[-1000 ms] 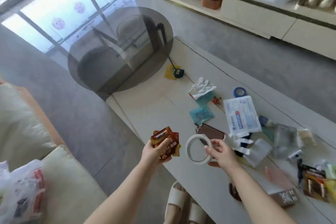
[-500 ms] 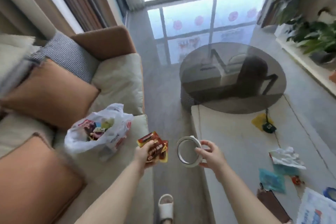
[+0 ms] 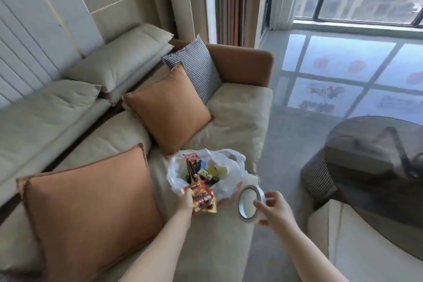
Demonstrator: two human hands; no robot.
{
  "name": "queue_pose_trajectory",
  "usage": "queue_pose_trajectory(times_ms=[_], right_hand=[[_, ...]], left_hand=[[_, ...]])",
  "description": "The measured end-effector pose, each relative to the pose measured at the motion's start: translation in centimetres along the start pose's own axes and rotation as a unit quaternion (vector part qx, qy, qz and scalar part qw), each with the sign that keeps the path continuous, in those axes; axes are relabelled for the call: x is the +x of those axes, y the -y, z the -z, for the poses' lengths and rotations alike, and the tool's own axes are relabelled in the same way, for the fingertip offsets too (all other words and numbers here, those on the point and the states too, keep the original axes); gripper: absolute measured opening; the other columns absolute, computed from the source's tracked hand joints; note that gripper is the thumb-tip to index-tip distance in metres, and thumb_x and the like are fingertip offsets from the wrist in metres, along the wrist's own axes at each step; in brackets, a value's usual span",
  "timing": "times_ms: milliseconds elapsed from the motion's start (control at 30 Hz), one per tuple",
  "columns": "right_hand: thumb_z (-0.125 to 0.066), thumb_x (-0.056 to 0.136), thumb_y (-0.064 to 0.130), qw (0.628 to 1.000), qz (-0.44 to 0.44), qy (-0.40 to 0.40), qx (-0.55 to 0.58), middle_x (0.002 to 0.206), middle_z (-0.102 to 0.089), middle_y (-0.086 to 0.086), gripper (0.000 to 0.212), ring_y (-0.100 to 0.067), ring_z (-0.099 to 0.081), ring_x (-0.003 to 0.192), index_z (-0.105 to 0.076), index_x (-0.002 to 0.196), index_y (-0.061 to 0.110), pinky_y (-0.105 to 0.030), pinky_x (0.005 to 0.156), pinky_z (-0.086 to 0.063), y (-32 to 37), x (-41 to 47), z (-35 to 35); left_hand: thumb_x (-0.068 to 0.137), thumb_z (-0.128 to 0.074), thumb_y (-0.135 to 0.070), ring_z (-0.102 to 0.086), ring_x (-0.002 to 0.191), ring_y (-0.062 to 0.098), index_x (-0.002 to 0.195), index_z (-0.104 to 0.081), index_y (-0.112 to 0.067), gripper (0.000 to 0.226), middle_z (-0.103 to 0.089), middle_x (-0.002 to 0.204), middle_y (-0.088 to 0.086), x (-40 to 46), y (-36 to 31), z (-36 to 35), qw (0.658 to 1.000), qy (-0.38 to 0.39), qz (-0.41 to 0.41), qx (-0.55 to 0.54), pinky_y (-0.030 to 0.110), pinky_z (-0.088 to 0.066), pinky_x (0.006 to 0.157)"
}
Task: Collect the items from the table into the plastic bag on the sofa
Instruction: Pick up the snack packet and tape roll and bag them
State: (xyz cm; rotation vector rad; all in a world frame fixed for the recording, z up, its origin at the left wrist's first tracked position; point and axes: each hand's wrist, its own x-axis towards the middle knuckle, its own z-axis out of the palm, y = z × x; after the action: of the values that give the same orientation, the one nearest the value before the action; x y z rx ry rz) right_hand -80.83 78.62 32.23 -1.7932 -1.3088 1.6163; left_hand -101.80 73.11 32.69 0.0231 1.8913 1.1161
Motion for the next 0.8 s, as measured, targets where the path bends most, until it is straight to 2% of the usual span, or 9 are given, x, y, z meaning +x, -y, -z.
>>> queue_pose_trajectory(times_ms=[100,167,200,267,333,433,567,700,800], right_hand=[[-0.071,0.081,0.018,0.999,-0.018,-0.026,-0.042,0.087,-0.057,-0.004,0.028,-0.02,-0.057,0.069,-0.051,0.099,0.012,-0.044,0.069,-0.059,2.2,2.9,-3.3],[-0.07,0.08,0.021,0.996,-0.026,-0.034,-0.081,0.086,-0.059,-0.002,0.021,-0.022,-0.06,0.071,-0.053,0.092,0.016,-0.047,0.077,-0.057,3.3,5.0,-5.2],[-0.07,0.08,0.023,0.994,-0.025,-0.035,-0.103,0.089,-0.061,-0.003,0.019,-0.023,-0.061,0.076,-0.054,0.09,0.019,-0.047,0.079,-0.056,3.6,6.2,-6.2],[-0.067,0.081,0.024,0.99,-0.023,-0.032,-0.133,0.093,-0.062,-0.003,0.017,-0.025,-0.061,0.08,-0.054,0.091,0.022,-0.041,0.076,-0.055,4.4,8.3,-8.2],[-0.064,0.084,0.022,0.988,-0.012,-0.027,-0.15,0.095,-0.059,-0.003,0.016,-0.022,-0.056,0.076,-0.054,0.096,0.02,-0.03,0.064,-0.048,5.2,10.5,-10.1],[-0.061,0.087,0.018,0.983,0.001,-0.038,-0.177,0.102,-0.054,-0.006,0.016,-0.02,-0.052,0.081,-0.057,0.102,0.013,-0.027,0.063,-0.037,5.5,14.2,-12.9],[-0.059,0.089,0.023,0.985,-0.018,-0.052,-0.163,0.094,-0.061,-0.005,0.013,-0.021,-0.056,0.083,-0.055,0.097,0.013,-0.029,0.068,-0.041,4.8,18.5,-16.4],[-0.065,0.086,0.031,0.989,-0.095,-0.058,-0.1,0.093,-0.061,-0.005,0.019,-0.027,-0.063,0.089,-0.052,0.09,0.018,-0.045,0.083,-0.054,2.7,22.8,-19.7],[-0.062,0.086,0.032,0.985,-0.144,-0.057,-0.079,0.093,-0.068,-0.01,0.019,-0.03,-0.067,0.085,-0.064,0.087,0.013,-0.048,0.08,-0.057,0.6,25.7,-21.5]], left_hand=[[0.093,-0.041,-0.002,-0.05,0.059,0.025,0.09,-0.055,-0.001,0.014,-0.053,0.071,0.015,4.4,-2.0,1.2,0.999,-0.038,0.02,0.017,0.015,-0.042,0.037],[0.089,-0.045,-0.002,-0.058,0.076,0.034,0.109,-0.056,0.005,0.024,-0.062,0.092,0.025,7.6,-3.0,1.5,0.998,-0.05,0.02,0.031,0.022,-0.051,0.06],[0.087,-0.047,-0.003,-0.059,0.083,0.033,0.118,-0.053,0.004,0.033,-0.063,0.103,0.025,9.2,-3.4,1.5,0.998,-0.047,0.023,0.04,0.027,-0.049,0.067],[0.087,-0.048,-0.004,-0.057,0.081,0.029,0.116,-0.053,0.001,0.03,-0.062,0.101,0.018,12.0,-4.3,1.4,0.998,-0.041,0.024,0.044,0.027,-0.044,0.06],[0.087,-0.05,-0.007,-0.06,0.079,0.028,0.112,-0.054,-0.003,0.026,-0.063,0.098,0.015,14.5,-5.0,1.1,0.997,-0.049,0.02,0.053,0.026,-0.045,0.057],[0.084,-0.053,-0.013,-0.066,0.088,0.03,0.115,-0.054,-0.007,0.032,-0.065,0.104,0.016,18.4,-5.0,0.1,0.996,-0.042,0.036,0.064,0.037,-0.058,0.077],[0.089,-0.051,-0.017,-0.063,0.098,0.032,0.115,-0.053,-0.009,0.028,-0.064,0.107,0.015,22.4,-4.2,-1.3,0.992,-0.058,0.038,0.105,0.042,-0.054,0.091],[0.094,-0.046,-0.016,-0.064,0.098,0.031,0.112,-0.049,-0.011,0.019,-0.064,0.108,0.015,26.1,-2.5,-2.2,0.989,-0.098,0.061,0.093,0.043,-0.055,0.091],[0.094,-0.042,-0.012,-0.062,0.095,0.029,0.121,-0.046,-0.008,0.027,-0.062,0.112,0.015,28.0,-1.4,-2.3,0.986,-0.117,0.075,0.087,0.041,-0.055,0.088]])
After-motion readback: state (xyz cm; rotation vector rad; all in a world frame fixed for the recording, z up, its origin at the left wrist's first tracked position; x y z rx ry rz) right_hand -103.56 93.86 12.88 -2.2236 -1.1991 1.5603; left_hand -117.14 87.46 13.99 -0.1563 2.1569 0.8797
